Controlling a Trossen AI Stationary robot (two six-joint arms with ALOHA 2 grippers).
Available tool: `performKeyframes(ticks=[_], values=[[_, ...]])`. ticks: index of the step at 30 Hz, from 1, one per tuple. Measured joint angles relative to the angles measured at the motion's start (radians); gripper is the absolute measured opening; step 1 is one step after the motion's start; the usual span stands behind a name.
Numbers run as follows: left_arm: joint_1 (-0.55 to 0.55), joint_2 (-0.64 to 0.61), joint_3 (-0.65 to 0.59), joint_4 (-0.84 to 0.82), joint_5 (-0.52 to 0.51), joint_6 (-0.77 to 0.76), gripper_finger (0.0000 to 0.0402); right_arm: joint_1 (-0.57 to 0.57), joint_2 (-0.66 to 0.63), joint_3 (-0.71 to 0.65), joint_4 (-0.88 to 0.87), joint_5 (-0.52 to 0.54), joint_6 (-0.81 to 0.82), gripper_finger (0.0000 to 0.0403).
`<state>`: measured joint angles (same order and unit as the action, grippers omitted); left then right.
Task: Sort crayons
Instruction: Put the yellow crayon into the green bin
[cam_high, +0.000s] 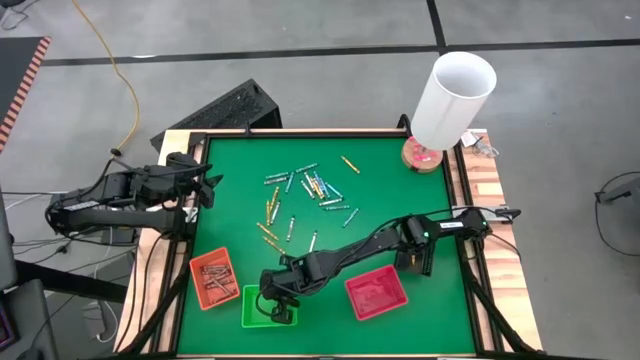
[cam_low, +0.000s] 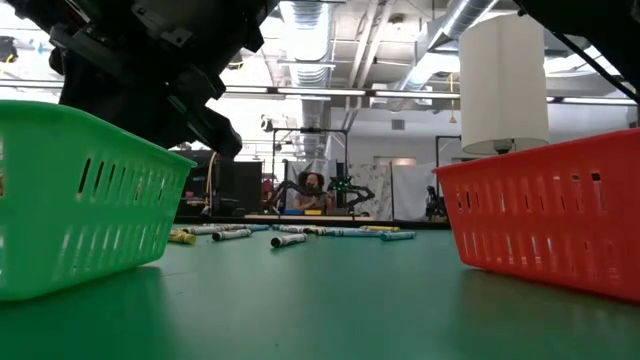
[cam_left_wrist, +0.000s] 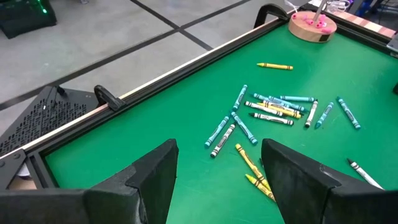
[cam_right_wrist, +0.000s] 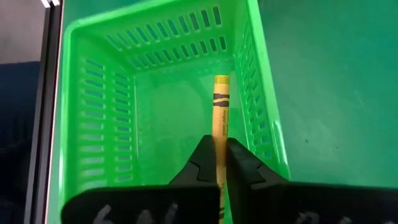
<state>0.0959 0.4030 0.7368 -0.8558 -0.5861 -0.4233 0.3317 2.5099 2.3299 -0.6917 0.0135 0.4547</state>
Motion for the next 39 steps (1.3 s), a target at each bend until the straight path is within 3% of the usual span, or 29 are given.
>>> performKeyframes(ticks=[14, 25, 33, 39], values=[[0.000, 0.000, 0.000, 0.000, 0.000, 0.000, 0.0223, 0.000, 0.000, 0.000, 0.000, -0.013, -0.005, 0.0051], [0.000, 0.000, 0.000, 0.000, 0.000, 0.000, 0.0223, -0.034, -0.091, 0.023, 0.015, -0.009, -0.154, 0.0052], [0.000, 0.000, 0.000, -0.002, 0.000, 0.000, 0.0223, -0.108, -0.183, 0.023, -0.025, 0.121, -0.242, 0.0052], [0.000, 0.000, 0.000, -0.002, 0.000, 0.003, 0.0223, -0.180, -0.183, 0.021, -0.067, 0.145, -0.273, 0.0052]])
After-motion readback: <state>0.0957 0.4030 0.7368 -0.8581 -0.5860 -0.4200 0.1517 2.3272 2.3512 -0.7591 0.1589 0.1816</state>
